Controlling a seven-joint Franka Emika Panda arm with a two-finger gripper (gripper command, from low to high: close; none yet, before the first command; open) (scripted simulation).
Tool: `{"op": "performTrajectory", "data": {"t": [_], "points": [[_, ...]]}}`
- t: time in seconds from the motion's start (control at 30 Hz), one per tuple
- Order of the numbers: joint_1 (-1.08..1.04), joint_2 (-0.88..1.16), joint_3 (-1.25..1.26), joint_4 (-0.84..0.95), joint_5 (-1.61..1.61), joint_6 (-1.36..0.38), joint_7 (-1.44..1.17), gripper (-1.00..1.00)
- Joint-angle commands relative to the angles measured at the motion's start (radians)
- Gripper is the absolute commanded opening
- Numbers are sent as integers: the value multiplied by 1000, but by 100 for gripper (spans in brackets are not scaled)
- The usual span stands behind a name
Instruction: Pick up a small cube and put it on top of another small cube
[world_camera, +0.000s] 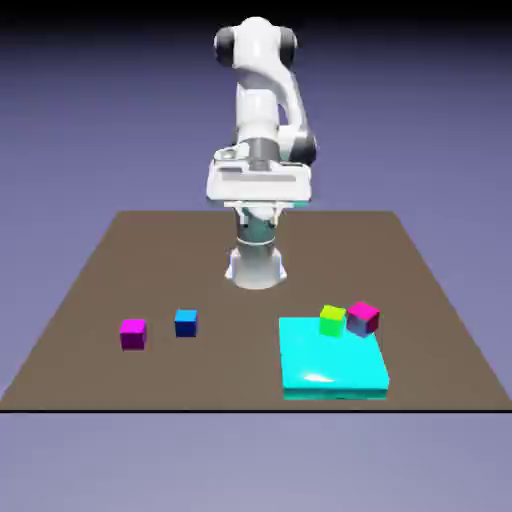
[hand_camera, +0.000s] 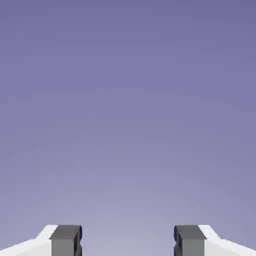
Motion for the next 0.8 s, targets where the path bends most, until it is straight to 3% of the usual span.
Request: {"op": "performTrajectory", "data": {"t": [0.0,0.77], "points": [[10,32,-36,8,29,-34,5,0],[241,773,-870,201,691,-812,108,0]]}}
